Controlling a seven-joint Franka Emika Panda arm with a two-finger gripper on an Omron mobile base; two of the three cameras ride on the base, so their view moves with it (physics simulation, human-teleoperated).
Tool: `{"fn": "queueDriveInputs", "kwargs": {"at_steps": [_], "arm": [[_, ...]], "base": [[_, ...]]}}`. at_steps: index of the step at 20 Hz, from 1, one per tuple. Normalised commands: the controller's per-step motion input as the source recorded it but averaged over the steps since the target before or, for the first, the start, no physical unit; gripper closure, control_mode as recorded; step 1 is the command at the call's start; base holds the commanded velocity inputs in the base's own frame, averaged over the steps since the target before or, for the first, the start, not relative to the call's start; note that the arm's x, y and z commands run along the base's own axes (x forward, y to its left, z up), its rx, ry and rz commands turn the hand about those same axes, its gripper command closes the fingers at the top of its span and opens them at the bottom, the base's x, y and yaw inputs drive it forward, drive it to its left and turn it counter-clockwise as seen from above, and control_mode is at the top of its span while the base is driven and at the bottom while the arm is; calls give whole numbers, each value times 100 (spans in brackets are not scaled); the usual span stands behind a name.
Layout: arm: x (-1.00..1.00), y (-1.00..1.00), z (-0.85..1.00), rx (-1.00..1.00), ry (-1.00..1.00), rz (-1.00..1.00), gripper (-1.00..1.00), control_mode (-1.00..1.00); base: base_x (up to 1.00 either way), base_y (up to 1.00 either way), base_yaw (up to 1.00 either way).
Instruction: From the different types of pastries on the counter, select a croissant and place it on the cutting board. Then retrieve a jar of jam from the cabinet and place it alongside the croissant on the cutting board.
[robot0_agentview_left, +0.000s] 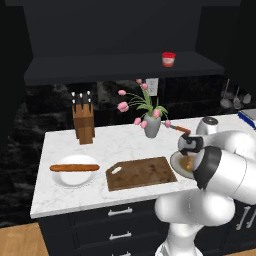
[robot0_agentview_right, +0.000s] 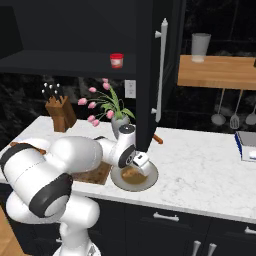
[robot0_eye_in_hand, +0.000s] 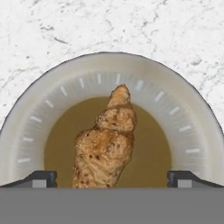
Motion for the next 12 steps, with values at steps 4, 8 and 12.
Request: {"fn": "queueDriveInputs", "kwargs": {"at_steps": [4, 8, 12], "arm": [[7, -20, -19, 0, 13, 0, -100, -100], [0, -1, -12, 0, 3, 0, -100, -100], [0, 6, -36, 0, 0, -2, -100, -100]], "base": [[0, 0, 0], [0, 0, 0], [0, 0, 0]]}}
